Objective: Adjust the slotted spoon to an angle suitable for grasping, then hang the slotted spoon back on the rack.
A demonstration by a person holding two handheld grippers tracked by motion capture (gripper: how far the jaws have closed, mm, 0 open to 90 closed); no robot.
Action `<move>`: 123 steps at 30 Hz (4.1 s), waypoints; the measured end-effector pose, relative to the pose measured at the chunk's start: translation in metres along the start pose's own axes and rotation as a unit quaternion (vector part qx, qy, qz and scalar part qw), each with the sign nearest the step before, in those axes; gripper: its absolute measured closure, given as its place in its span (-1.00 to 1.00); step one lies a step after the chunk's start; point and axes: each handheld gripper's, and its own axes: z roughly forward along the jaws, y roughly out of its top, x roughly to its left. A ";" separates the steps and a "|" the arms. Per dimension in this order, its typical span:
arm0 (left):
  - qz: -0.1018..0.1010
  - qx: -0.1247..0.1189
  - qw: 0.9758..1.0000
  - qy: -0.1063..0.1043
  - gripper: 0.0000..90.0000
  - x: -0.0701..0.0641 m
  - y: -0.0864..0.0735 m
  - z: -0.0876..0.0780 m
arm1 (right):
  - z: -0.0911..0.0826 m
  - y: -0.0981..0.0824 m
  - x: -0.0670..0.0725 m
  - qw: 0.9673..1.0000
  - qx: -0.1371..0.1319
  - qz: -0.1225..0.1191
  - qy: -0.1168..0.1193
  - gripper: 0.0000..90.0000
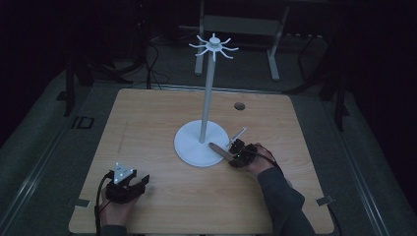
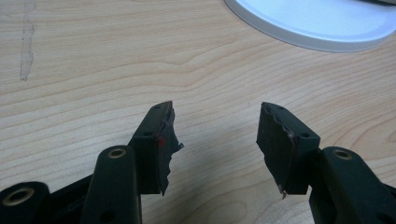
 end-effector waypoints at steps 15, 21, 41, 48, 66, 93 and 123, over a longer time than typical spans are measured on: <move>0.000 -0.001 1.000 -0.002 0.03 0.000 0.001 0.001 | -0.002 -0.003 0.006 1.000 -0.014 -0.021 -0.009 0.65; 0.001 -0.001 1.000 -0.001 0.03 -0.001 0.001 0.001 | -0.008 -0.006 0.010 0.999 -0.029 -0.024 -0.013 0.65; -0.001 -0.004 1.000 0.001 0.03 -0.001 0.000 0.000 | -0.040 -0.019 0.008 0.994 -0.103 -0.009 -0.022 0.65; -0.004 -0.004 1.000 0.002 0.04 0.000 0.001 0.000 | -0.050 -0.018 0.009 0.991 -0.131 -0.006 -0.023 0.65; 0.001 -0.002 1.000 0.002 0.03 -0.001 0.001 0.001 | -0.066 -0.010 0.014 0.982 -0.189 -0.006 -0.025 0.65; 0.002 -0.001 1.000 0.002 0.03 -0.001 0.001 0.001 | -0.096 0.002 0.017 0.957 -0.288 0.004 -0.034 0.65; -0.001 -0.004 1.000 0.003 0.02 0.000 0.001 0.000 | -0.126 0.009 0.023 0.917 -0.396 0.013 -0.047 0.65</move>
